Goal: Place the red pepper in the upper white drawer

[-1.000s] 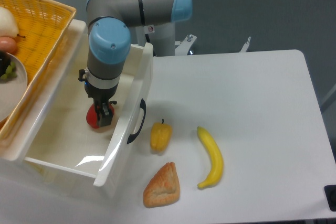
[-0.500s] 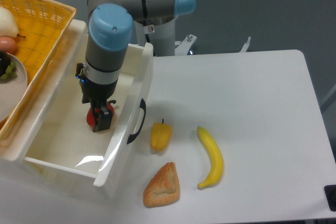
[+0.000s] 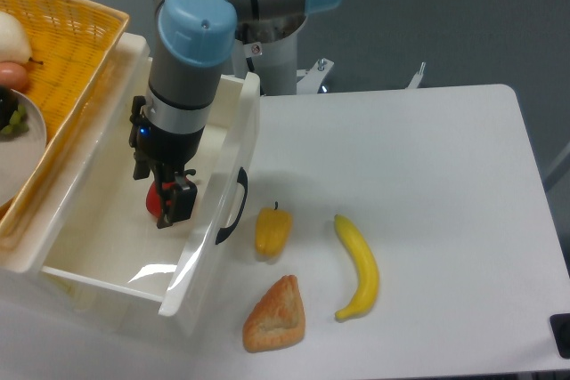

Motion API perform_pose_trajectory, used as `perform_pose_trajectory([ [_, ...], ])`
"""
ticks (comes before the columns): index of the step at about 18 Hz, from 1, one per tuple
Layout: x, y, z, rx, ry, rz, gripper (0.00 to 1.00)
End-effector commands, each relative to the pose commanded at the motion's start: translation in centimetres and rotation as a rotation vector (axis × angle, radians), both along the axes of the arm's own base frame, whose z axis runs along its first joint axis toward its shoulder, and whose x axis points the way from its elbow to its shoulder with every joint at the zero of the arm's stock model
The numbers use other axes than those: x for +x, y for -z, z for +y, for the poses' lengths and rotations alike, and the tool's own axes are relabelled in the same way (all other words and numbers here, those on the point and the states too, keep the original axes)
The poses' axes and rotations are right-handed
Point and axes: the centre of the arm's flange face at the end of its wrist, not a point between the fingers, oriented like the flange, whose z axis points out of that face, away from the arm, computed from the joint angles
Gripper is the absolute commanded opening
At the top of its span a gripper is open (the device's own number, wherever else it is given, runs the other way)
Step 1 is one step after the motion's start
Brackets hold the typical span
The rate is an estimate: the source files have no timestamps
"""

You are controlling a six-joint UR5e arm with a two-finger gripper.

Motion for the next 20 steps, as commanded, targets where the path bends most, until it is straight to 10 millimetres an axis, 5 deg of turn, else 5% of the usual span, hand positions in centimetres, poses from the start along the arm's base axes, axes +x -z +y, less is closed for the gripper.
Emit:
perform_pose_trajectory([
  [9, -8.6, -2.7, -3.9, 0.061, -0.274, -0.101, 1.0],
  [17, -18.5, 1.7, -10.6, 0.001, -0.54, -0.198, 1.0],
  [20, -20.6, 3.4, -11.8, -0.016, -0.576, -0.217, 1.0],
])
